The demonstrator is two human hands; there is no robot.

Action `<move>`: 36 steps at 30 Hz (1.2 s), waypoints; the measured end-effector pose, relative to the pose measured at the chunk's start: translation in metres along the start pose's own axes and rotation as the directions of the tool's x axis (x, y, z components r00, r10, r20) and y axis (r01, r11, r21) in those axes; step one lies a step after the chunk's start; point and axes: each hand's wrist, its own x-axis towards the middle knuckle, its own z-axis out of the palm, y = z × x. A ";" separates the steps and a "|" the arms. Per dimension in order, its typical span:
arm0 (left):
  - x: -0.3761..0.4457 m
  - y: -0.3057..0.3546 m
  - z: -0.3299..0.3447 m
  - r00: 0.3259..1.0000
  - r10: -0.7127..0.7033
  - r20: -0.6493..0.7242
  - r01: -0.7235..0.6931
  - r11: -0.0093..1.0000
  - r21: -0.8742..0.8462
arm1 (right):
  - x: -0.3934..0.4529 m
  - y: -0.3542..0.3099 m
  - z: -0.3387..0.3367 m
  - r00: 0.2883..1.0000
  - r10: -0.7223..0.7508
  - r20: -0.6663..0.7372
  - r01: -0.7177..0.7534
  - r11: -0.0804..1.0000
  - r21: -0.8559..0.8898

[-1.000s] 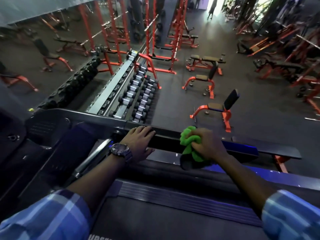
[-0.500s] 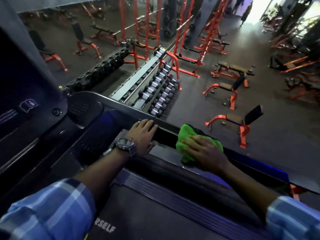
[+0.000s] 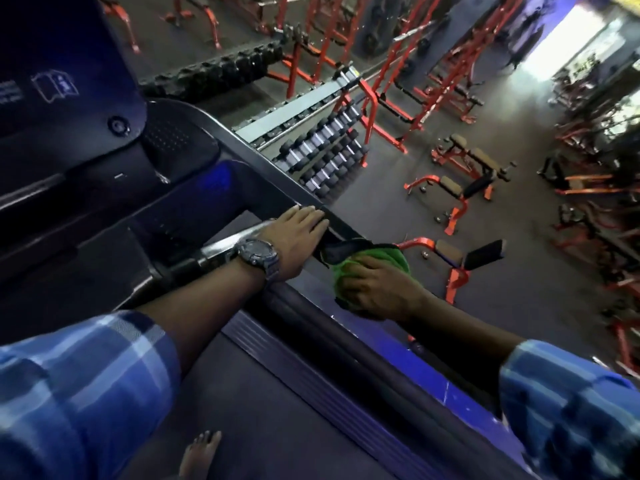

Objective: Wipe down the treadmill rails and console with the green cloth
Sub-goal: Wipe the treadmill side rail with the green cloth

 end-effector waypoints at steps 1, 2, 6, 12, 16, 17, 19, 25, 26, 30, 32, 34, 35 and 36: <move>-0.002 0.000 0.000 1.000 -0.023 0.007 0.023 1.000 -0.009 | 0.006 0.002 -0.002 1.000 0.009 -0.023 -0.009 0.999 -0.033; -0.003 0.001 0.000 0.999 -0.039 0.019 0.039 0.999 -0.016 | 0.016 0.002 -0.003 0.997 0.043 -0.061 -0.047 0.997 -0.063; -0.009 0.006 0.004 0.998 -0.069 0.009 0.070 0.997 -0.039 | 0.050 -0.014 0.010 0.985 0.123 -0.123 -0.132 0.989 -0.064; -0.013 0.036 0.001 0.980 -0.187 0.068 0.190 0.981 -0.029 | -0.018 -0.011 0.006 0.992 -0.095 0.080 0.088 0.992 0.095; 0.001 0.085 0.003 0.970 -0.228 0.089 0.233 0.971 -0.053 | -0.019 -0.011 -0.003 0.998 0.028 -0.048 -0.032 0.996 -0.086; 0.006 0.096 0.006 0.966 -0.241 0.092 0.246 0.968 -0.045 | -0.017 -0.017 -0.001 0.994 0.078 -0.076 -0.084 0.994 -0.073; 0.011 0.113 0.010 0.949 -0.299 0.096 0.306 0.950 -0.066 | -0.030 -0.035 0.012 0.982 0.131 -0.136 -0.137 0.990 -0.036; 0.011 0.158 0.006 0.937 -0.333 0.106 0.344 0.932 -0.115 | -0.147 -0.060 0.023 0.960 0.165 -0.225 -0.166 0.986 0.011; 0.012 0.168 0.004 0.939 -0.322 0.118 0.335 0.935 -0.117 | -0.156 -0.060 0.019 0.944 0.206 -0.257 -0.213 0.977 0.000; 0.013 0.193 0.005 0.947 -0.292 0.130 0.307 0.946 -0.107 | -0.133 -0.071 0.019 0.864 0.410 -0.292 -0.422 0.906 0.025; 0.010 0.200 0.010 0.955 -0.269 0.123 0.281 0.955 -0.095 | -0.129 -0.083 0.030 0.871 0.418 -0.256 -0.424 0.905 0.036; 0.007 0.207 0.013 0.964 -0.238 0.123 0.251 0.963 -0.103 | -0.152 -0.095 0.045 0.898 0.372 -0.235 -0.369 0.928 0.057; 0.005 0.210 0.014 0.966 -0.232 0.112 0.244 0.964 -0.108 | -0.172 -0.100 0.049 0.918 0.331 -0.219 -0.324 0.944 0.068; 0.003 0.214 0.014 0.969 -0.227 0.099 0.238 0.964 -0.116 | -0.194 -0.104 0.050 0.933 0.296 -0.203 -0.287 0.955 0.076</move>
